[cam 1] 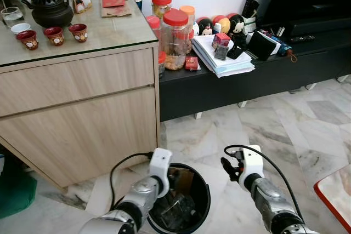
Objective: Picking trash to rubbish bin
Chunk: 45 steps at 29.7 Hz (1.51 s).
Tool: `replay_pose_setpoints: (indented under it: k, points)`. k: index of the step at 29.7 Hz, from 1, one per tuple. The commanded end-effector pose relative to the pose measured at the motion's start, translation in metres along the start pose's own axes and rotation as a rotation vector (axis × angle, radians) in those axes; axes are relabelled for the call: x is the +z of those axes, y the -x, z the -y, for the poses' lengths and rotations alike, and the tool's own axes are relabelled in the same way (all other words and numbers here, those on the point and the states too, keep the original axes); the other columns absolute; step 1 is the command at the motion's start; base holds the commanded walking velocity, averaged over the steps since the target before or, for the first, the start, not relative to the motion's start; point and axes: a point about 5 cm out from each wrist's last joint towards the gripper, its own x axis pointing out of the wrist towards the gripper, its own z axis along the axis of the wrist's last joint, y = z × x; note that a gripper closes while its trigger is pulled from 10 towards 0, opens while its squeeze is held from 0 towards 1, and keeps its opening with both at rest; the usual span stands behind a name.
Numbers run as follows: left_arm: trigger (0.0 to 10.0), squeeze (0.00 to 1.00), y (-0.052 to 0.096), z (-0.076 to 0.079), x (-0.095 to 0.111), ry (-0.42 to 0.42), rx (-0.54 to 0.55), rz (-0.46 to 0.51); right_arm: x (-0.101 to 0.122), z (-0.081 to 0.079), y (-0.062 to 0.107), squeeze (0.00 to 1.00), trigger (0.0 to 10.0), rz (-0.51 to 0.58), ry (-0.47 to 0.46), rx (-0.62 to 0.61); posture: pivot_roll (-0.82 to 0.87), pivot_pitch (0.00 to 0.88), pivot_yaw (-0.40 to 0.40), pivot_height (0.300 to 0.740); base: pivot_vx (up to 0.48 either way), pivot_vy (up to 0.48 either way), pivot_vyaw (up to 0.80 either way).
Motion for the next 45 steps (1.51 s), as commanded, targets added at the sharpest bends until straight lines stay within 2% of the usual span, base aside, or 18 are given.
replay_pose_setpoints:
  k: [1, 2, 3, 5, 6, 7, 8, 10, 15, 19, 23, 30, 35, 45]
  points:
    - [10.0, 0.00, 0.006, -0.012, -0.019, -0.015, 0.069, -0.074, -0.012, 0.013, 0.006, 0.00, 10.0, -0.036, -0.025, -0.069, -0.13, 0.077, -0.077, 0.740, 0.000, 0.000, 0.00]
    - [10.0, 0.00, 0.012, -0.023, -0.034, 0.010, 0.110, -0.112, -0.023, 0.019, 0.011, 0.00, 10.0, -0.071, -0.036, -0.108, -0.12, 0.077, -0.079, 0.740, 0.000, 0.000, 0.00]
    - [10.0, 0.00, 0.015, -0.027, -0.041, 0.008, 0.128, -0.130, -0.028, 0.022, 0.014, 0.00, 10.0, -0.090, -0.043, -0.126, -0.11, 0.076, -0.080, 0.740, 0.000, 0.000, 0.00]
    - [10.0, 0.00, 0.025, -0.039, -0.061, -0.043, 0.176, -0.174, -0.046, 0.031, 0.023, 0.00, 10.0, -0.149, -0.054, -0.185, -0.11, 0.076, -0.080, 0.740, 0.000, 0.000, 0.00]
    - [10.0, 0.00, 0.030, -0.043, -0.070, -0.043, 0.193, -0.190, -0.055, 0.034, 0.028, 0.00, 10.0, -0.179, -0.058, -0.206, -0.11, 0.076, -0.080, 0.740, 0.000, 0.000, 0.00]
    - [10.0, 0.00, 0.030, -0.043, -0.070, -0.043, 0.193, -0.190, -0.055, 0.034, 0.028, 0.00, 10.0, -0.179, -0.058, -0.206, -0.11, 0.076, -0.080, 0.740, 0.000, 0.000, 0.00]
    - [10.0, 0.00, 0.038, -0.048, -0.085, -0.022, 0.225, -0.221, -0.071, 0.038, 0.036, 0.00, 10.0, -0.235, -0.071, -0.239, -0.10, 0.072, -0.079, 0.740, 0.000, 0.000, 0.00]
    - [10.0, 0.00, 0.045, -0.052, -0.097, -0.004, 0.255, -0.242, -0.086, 0.040, 0.044, 0.00, 10.0, -0.278, -0.094, -0.266, -0.10, 0.071, -0.078, 0.740, 0.000, 0.000, 0.00]
    - [10.0, 0.00, 0.053, -0.056, -0.110, 0.023, 0.312, -0.269, -0.112, 0.038, 0.059, 0.00, 10.0, -0.349, -0.142, -0.311, -0.09, 0.061, -0.074, 0.740, 0.000, 0.000, 0.00]
    - [10.0, 0.00, 0.054, -0.056, -0.111, 0.025, 0.316, -0.271, -0.115, 0.038, 0.061, 0.00, 10.0, -0.358, -0.143, -0.316, -0.09, 0.061, -0.074, 0.740, 0.000, 0.000, 0.00]
    - [10.0, 0.00, 0.057, -0.051, -0.119, 0.046, 0.314, -0.274, -0.137, 0.031, 0.074, 0.00, 10.0, -0.425, -0.181, -0.335, -0.08, 0.000, -0.053, 0.740, 0.000, 0.000, 0.00]
    - [10.0, 0.00, 0.060, -0.049, -0.125, 0.067, 0.313, -0.286, -0.138, 0.031, 0.075, 0.00, 10.0, -0.426, -0.187, -0.348, -0.09, 0.000, -0.039, 0.740, 0.000, 0.000, 0.00]
    - [10.0, 0.00, 0.059, -0.049, -0.123, 0.085, 0.314, -0.277, -0.127, 0.036, 0.069, 0.00, 10.0, -0.379, -0.207, -0.364, -0.09, 0.000, -0.047, 0.740, 0.000, 0.000, 0.00]
    - [10.0, 0.00, 0.060, -0.051, -0.123, 0.095, 0.319, -0.271, -0.127, 0.037, 0.069, 0.00, 10.0, -0.377, -0.206, -0.372, -0.08, 0.000, -0.055, 0.740, -0.026, 0.000, 0.00]
